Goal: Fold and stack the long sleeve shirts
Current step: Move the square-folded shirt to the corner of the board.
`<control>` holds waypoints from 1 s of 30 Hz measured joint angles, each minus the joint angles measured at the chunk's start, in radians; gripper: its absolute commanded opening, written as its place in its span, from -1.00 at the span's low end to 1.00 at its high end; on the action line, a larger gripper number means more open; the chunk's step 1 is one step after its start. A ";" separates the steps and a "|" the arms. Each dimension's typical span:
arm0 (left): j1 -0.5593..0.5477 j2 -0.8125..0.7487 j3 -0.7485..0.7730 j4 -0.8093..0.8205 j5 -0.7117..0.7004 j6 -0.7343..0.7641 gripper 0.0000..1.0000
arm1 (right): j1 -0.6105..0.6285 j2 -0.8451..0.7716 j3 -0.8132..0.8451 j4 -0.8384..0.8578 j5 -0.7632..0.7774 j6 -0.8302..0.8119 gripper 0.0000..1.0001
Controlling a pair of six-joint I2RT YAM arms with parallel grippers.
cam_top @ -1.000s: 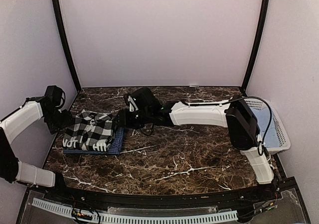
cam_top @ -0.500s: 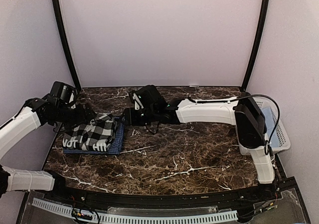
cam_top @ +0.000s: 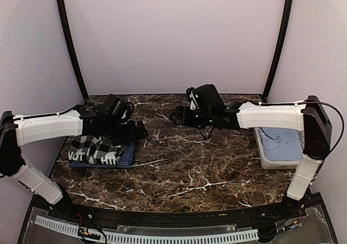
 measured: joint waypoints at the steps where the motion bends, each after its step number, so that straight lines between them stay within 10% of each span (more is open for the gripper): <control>1: -0.011 0.035 0.018 0.021 0.000 -0.002 0.98 | -0.008 -0.031 -0.030 0.000 0.016 -0.004 0.76; 15: -0.052 0.436 0.229 0.135 -0.049 0.010 0.98 | -0.027 -0.377 -0.242 -0.059 0.259 -0.072 0.97; 30: 0.038 0.505 0.187 0.206 -0.093 -0.018 0.98 | -0.027 -0.603 -0.402 -0.045 0.375 -0.089 0.97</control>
